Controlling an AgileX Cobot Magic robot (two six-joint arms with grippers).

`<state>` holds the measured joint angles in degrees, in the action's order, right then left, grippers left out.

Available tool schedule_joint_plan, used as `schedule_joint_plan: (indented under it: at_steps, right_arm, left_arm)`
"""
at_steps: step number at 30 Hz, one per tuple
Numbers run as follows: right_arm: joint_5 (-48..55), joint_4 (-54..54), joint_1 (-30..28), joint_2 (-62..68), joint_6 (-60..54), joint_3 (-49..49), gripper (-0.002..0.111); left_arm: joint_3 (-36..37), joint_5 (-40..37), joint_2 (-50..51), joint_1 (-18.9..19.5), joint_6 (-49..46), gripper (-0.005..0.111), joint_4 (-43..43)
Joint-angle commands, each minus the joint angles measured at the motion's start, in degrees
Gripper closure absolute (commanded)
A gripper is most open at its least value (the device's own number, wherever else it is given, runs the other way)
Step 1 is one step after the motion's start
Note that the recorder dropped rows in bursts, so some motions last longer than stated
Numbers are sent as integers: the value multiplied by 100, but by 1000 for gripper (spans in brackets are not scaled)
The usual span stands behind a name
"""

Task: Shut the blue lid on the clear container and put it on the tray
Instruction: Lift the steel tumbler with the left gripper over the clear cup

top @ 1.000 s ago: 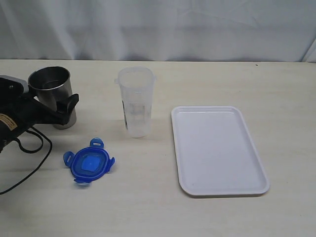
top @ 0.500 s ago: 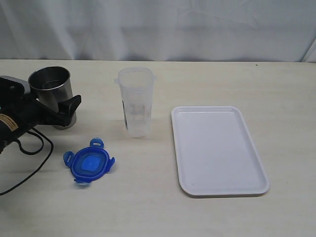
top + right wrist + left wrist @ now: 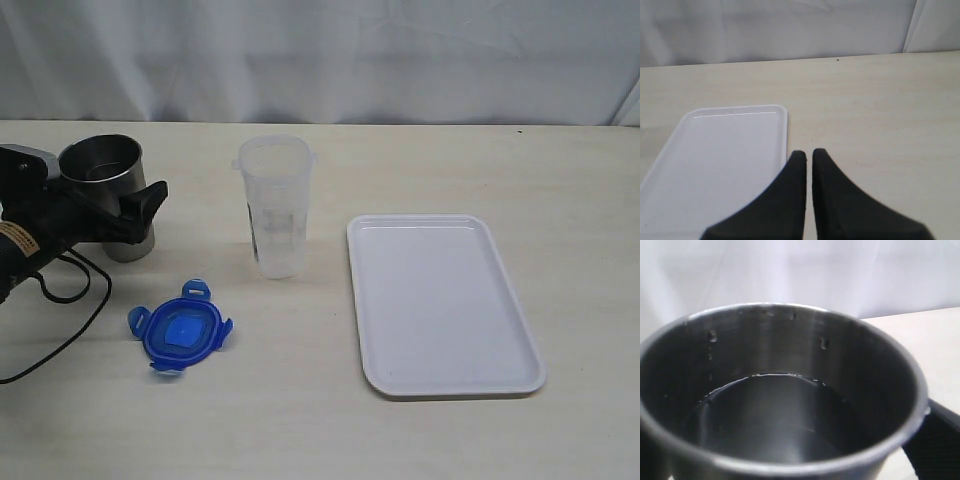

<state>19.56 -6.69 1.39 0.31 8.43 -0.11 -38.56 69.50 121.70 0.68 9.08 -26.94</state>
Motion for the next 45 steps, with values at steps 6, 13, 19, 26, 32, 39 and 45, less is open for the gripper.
schedule_joint_plan:
  at_steps: [6, 13, 19, 26, 32, 39, 45]
  right_arm:
    - [4, 23, 9, -31, 16, 11, 104]
    - [4, 23, 9, -31, 16, 11, 104]
    - [4, 23, 9, -31, 16, 11, 104]
    - [4, 23, 9, -31, 16, 11, 104]
    - [4, 23, 9, -31, 16, 11, 104]
    - [4, 23, 9, -31, 16, 11, 104]
    - [4, 23, 9, -31, 16, 11, 104]
  left_arm:
    - [-30, 46, 14, -12, 60, 4, -31]
    - [-30, 46, 14, -12, 30, 4, -2]
    - [-30, 46, 14, -12, 30, 8, 9]
    - [-30, 46, 14, -12, 30, 50, -3]
    - [-30, 46, 14, -12, 46, 65, -3]
    - [-30, 46, 14, -12, 140, 107, -326]
    - [-30, 46, 14, -12, 467, 107, -258]
